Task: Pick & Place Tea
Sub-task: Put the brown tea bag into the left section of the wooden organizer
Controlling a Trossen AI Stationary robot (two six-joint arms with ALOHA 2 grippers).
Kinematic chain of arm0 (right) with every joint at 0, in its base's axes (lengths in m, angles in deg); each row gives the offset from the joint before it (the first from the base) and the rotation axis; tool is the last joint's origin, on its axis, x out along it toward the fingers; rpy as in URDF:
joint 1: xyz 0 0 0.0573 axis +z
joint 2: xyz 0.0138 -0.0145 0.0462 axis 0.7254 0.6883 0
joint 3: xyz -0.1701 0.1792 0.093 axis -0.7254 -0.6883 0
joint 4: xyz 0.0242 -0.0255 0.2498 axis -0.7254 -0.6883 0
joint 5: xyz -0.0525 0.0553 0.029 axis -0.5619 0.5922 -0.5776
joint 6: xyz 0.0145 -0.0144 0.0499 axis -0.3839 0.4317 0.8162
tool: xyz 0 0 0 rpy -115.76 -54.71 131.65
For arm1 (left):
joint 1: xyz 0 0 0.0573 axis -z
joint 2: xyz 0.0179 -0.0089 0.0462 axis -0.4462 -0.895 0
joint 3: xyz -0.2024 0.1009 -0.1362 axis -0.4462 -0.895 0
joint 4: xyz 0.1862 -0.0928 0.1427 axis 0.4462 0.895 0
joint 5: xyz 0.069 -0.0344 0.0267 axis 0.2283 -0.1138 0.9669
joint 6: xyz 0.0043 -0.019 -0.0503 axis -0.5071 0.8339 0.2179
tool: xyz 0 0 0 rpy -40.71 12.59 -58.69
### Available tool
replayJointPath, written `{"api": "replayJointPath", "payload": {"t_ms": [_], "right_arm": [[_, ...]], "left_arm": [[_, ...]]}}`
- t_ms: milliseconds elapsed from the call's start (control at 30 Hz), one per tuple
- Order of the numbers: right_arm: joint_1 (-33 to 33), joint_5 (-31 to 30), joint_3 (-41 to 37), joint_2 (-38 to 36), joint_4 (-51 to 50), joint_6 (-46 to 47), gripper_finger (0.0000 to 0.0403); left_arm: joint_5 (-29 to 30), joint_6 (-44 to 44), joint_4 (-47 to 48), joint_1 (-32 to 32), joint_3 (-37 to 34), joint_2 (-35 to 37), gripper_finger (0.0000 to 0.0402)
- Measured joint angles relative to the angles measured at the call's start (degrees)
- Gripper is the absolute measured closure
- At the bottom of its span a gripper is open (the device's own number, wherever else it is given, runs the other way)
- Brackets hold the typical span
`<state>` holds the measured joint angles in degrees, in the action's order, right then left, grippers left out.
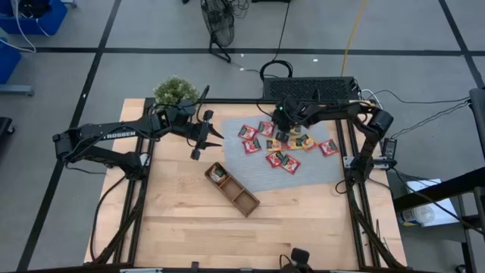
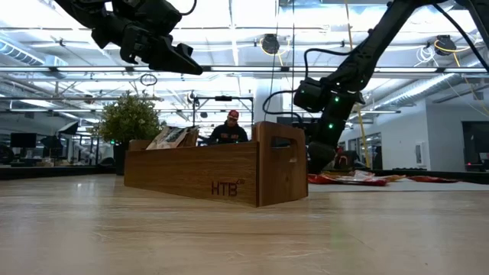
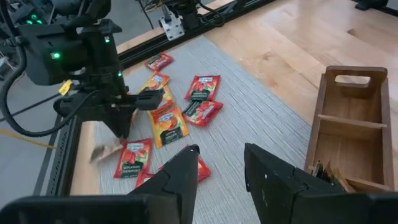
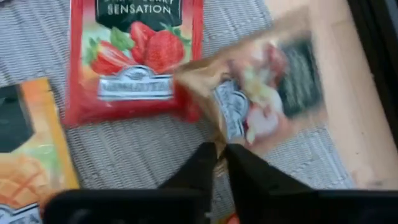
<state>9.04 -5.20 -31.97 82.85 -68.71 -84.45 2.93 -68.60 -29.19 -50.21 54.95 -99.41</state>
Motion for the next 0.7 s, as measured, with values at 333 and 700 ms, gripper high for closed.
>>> {"api": "replayJointPath", "payload": {"t_ms": [333, 700], "right_arm": [[6.18, -11.3, -0.29, -0.63, 0.64, -4.88, 0.0402], [24.02, -35.86, -0.25, -7.81, 7.76, -13.02, 0.0403]], "left_arm": [[0.0, 0.26, 0.09, -0.01, -0.02, 0.0, 0.027], [0.6, 1.35, -0.46, 0.1, -0.02, -0.01, 0.027]]}}
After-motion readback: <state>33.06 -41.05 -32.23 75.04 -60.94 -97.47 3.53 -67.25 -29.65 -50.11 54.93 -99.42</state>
